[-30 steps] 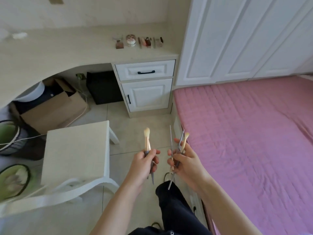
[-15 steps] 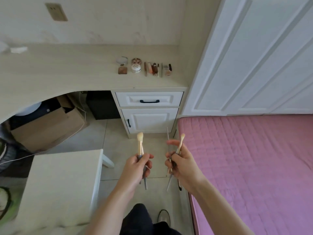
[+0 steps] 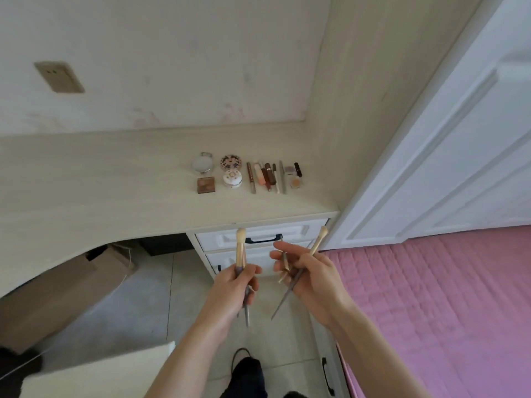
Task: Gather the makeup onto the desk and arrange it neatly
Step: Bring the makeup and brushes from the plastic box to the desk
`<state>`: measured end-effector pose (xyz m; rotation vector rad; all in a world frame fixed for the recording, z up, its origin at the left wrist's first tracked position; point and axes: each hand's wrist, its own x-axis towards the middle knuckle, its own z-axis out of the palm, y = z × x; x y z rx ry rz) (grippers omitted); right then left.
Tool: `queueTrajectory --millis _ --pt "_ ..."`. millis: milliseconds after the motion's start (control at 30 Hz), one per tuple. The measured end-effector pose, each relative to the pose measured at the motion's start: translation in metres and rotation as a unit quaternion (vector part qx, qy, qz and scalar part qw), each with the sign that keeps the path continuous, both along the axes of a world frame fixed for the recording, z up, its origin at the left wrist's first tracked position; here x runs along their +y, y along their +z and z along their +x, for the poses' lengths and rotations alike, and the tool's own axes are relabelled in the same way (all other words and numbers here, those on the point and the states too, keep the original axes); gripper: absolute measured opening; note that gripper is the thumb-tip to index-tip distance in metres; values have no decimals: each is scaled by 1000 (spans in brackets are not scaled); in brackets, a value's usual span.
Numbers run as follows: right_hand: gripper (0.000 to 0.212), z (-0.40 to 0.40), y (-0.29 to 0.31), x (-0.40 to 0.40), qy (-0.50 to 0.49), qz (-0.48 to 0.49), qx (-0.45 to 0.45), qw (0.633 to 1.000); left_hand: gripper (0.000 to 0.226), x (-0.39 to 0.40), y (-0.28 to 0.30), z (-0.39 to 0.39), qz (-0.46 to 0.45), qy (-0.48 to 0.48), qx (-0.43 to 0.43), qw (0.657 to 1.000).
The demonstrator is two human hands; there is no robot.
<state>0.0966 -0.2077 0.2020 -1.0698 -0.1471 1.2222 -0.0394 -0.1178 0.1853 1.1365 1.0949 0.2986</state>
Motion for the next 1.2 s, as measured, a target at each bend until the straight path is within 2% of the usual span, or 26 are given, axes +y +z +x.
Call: queueTrajectory --millis 100,333,633,767,900,967,1133,1200 --pt "49 18 8 36 -10 9 1 1000 23 44 0 27 17 -24 -3 1000" --pt "43 62 10 93 -66 5 -15 998 22 104 -4 84 -4 -47 -4 999" --pt "33 150 -3 161 -71 -34 -40 996 23 162 -1 166 -15 -24 7 1000" --pt "43 183 -12 184 -47 -75 -109 990 22 180 0 198 -19 -18 12 1000" --pt "37 207 -25 203 -27 -115 -174 978 21 193 -4 219 -37 -6 7 999" --pt "32 217 -29 208 -28 -118 -157 980 22 197 -6 227 -46 -9 10 999" --pt "11 234 -37 219 -71 -107 -50 990 23 209 -12 241 -47 -20 13 999" --pt "14 240 -40 224 -88 -144 -13 986 23 215 -14 246 -44 -23 18 999"
